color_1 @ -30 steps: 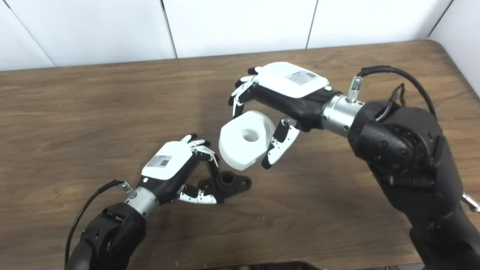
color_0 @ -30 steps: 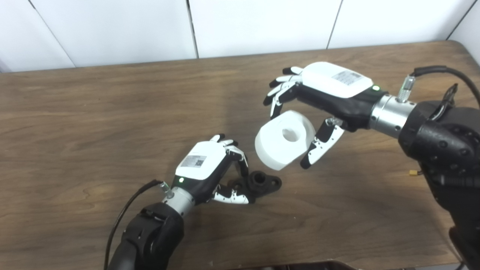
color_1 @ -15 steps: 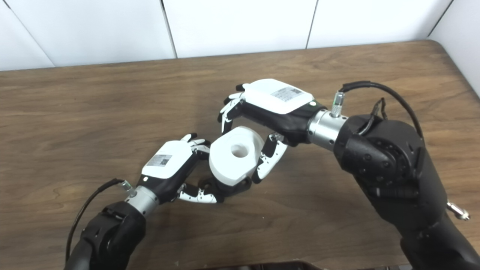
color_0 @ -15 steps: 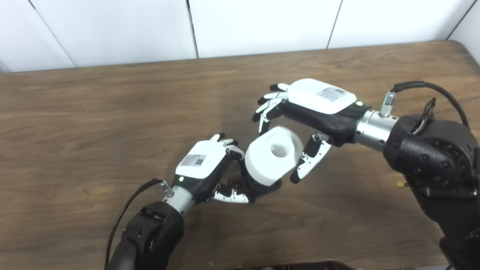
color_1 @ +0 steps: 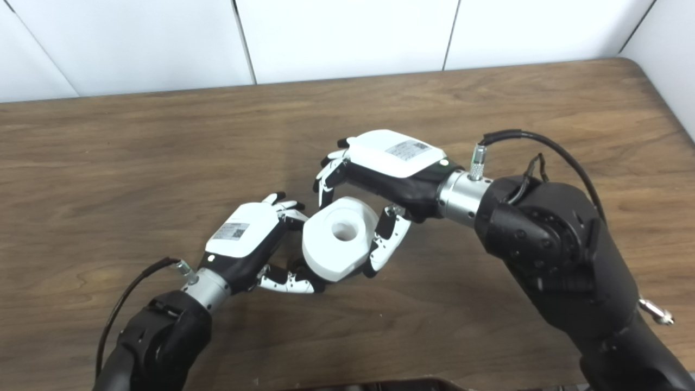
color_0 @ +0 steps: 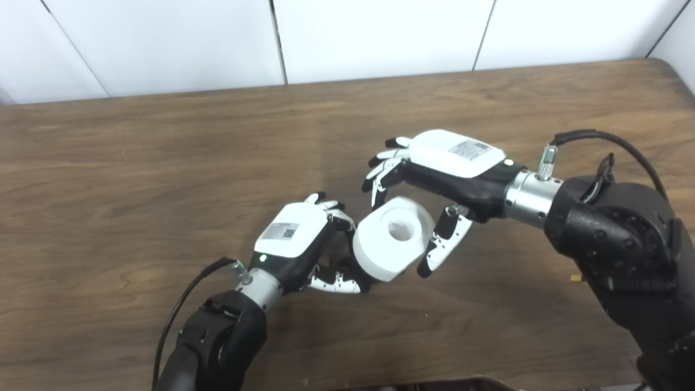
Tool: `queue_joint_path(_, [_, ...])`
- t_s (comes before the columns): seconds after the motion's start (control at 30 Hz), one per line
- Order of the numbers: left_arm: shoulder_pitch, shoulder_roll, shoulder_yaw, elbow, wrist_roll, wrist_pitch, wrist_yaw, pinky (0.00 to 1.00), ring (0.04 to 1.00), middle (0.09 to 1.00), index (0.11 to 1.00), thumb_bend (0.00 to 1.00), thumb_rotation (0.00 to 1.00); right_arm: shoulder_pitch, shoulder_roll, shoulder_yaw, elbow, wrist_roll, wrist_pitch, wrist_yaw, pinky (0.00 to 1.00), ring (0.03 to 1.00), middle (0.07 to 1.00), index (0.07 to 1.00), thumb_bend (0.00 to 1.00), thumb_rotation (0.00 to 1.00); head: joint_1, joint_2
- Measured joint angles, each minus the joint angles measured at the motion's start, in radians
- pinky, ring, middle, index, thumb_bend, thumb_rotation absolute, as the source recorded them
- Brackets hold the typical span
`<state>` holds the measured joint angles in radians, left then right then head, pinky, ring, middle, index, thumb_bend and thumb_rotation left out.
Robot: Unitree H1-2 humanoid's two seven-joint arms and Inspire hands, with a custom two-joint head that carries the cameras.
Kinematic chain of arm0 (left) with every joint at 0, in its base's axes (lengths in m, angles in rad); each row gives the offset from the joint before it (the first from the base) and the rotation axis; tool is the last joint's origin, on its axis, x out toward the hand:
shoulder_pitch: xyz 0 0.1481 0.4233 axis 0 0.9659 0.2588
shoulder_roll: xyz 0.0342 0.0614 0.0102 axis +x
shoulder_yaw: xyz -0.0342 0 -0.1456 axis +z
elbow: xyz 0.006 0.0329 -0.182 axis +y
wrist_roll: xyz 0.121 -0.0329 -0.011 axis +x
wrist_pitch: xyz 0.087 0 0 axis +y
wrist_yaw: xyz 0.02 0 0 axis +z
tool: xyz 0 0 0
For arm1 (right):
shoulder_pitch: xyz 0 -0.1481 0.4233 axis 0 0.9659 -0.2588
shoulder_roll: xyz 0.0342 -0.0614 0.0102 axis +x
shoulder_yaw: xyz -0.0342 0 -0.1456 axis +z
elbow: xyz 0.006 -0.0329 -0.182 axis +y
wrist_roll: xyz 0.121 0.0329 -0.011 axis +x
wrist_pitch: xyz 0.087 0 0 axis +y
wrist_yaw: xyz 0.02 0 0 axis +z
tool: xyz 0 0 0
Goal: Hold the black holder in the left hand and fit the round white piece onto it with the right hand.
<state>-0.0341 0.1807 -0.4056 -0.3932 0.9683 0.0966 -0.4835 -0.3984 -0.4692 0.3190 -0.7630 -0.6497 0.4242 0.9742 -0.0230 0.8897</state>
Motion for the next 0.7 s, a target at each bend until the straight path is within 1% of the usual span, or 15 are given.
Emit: queue_joint_path(0.7, [-0.005, -0.005, -0.009, -0.001, 0.006, 0.008, -0.004, 1.0, 0.89, 0.8, 0.487, 0.52, 0.06, 0.006, 0.005, 0.016, 0.027, -0.003, -0.008, -0.016, 1.0, 0.906, 0.787, 0.481, 0.52, 0.14, -0.003, 0.005])
